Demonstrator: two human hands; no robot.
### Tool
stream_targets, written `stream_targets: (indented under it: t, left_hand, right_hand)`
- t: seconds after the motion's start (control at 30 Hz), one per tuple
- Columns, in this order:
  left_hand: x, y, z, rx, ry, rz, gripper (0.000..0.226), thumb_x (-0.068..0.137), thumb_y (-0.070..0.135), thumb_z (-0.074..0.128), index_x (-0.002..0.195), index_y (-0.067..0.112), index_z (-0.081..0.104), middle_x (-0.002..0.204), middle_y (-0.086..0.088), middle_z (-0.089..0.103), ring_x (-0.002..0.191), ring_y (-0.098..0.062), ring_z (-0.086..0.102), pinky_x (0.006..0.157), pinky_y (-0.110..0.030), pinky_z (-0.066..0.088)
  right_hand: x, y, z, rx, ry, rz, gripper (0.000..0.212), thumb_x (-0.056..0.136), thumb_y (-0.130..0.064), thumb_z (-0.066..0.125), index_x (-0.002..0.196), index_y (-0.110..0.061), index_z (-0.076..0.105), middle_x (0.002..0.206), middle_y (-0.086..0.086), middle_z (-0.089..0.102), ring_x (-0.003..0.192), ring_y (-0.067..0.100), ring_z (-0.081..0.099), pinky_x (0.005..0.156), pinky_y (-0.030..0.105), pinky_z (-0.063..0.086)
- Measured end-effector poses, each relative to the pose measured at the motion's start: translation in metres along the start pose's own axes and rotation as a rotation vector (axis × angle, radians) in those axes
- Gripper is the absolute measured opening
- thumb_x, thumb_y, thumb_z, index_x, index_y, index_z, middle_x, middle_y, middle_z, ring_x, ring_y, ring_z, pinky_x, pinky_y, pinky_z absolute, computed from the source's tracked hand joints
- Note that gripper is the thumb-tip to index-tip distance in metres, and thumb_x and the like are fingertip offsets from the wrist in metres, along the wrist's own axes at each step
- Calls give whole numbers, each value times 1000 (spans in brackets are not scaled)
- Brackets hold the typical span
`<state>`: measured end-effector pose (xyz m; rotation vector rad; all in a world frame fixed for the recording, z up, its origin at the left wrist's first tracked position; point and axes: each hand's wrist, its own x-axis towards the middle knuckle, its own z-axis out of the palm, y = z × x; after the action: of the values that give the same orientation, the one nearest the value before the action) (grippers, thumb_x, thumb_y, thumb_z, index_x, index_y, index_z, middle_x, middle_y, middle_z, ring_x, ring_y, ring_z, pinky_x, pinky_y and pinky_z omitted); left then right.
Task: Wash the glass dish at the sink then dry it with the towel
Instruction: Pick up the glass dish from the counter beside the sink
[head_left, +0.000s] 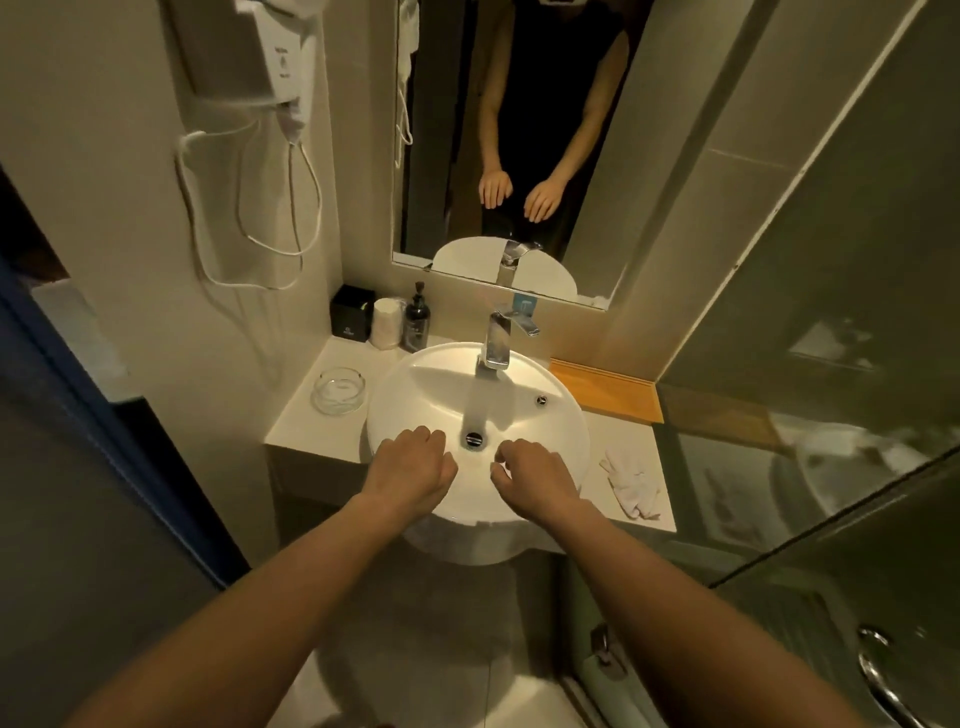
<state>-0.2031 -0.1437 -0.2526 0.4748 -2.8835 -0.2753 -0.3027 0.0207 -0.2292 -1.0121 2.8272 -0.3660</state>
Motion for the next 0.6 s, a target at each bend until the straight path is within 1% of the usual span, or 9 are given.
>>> stream_targets:
  t: [0.07, 0.13, 0.2, 0.27, 0.37, 0.47, 0.53, 0.6]
  left_hand:
    - [15, -14, 0, -4, 0, -24, 35, 97, 39, 34, 104, 16, 61, 98, -6, 67, 82, -23, 60, 75, -42, 53]
    - [28, -26, -2, 0, 0, -49, 36, 98, 38, 34, 106, 16, 61, 101, -6, 67, 84, -24, 61, 76, -41, 52]
    - [38, -36, -4, 8, -12, -74, 35, 99, 37, 34, 107, 15, 61, 102, -6, 67, 86, -25, 62, 77, -41, 52]
    - [46, -45, -6, 2, -22, -104, 35, 99, 36, 35, 108, 14, 60, 103, -6, 67, 87, -25, 62, 79, -42, 53]
    - [55, -59, -4, 6, -8, -140, 32, 100, 36, 36, 105, 15, 60, 102, -6, 66, 85, -23, 62, 78, -41, 55]
    - [64, -71, -1, 1, 6, -194, 27, 100, 36, 40, 96, 17, 59, 95, -4, 67, 80, -21, 61, 73, -38, 53]
    - [70, -77, 0, 12, 9, -229, 24, 100, 33, 45, 92, 16, 60, 92, -4, 67, 78, -22, 62, 70, -38, 52]
    - [75, -81, 2, 55, 6, -240, 19, 98, 29, 55, 89, 15, 63, 89, -4, 68, 76, -21, 62, 66, -37, 50]
  right_hand:
    - [23, -9, 1, 4, 8, -25, 29, 98, -41, 53, 113, -22, 69, 110, 0, 74, 91, 21, 69, 82, 35, 54]
    - [43, -18, 3, 13, 12, -43, 27, 98, -39, 52, 107, -21, 70, 107, 1, 75, 87, 22, 69, 80, 36, 57]
    - [60, -26, 4, 3, -1, -63, 27, 97, -39, 50, 99, -20, 69, 101, 2, 74, 84, 22, 67, 79, 41, 59]
    - [77, -34, 6, 10, -18, -82, 27, 98, -38, 50, 98, -19, 69, 97, 2, 72, 85, 22, 66, 81, 44, 58]
    - [100, -43, 10, 7, -37, -124, 28, 99, -37, 49, 104, -18, 69, 103, 3, 72, 91, 24, 66, 86, 43, 55]
    - [122, -49, 15, -3, -51, -179, 29, 99, -35, 49, 111, -17, 68, 109, 4, 72, 98, 27, 65, 87, 40, 50]
    - [137, -53, 18, -8, -74, -212, 31, 99, -34, 48, 116, -16, 67, 112, 5, 71, 103, 29, 65, 89, 40, 50]
    - [153, -56, 20, -8, -98, -242, 32, 99, -34, 48, 119, -16, 66, 115, 5, 71, 106, 30, 65, 90, 40, 51]
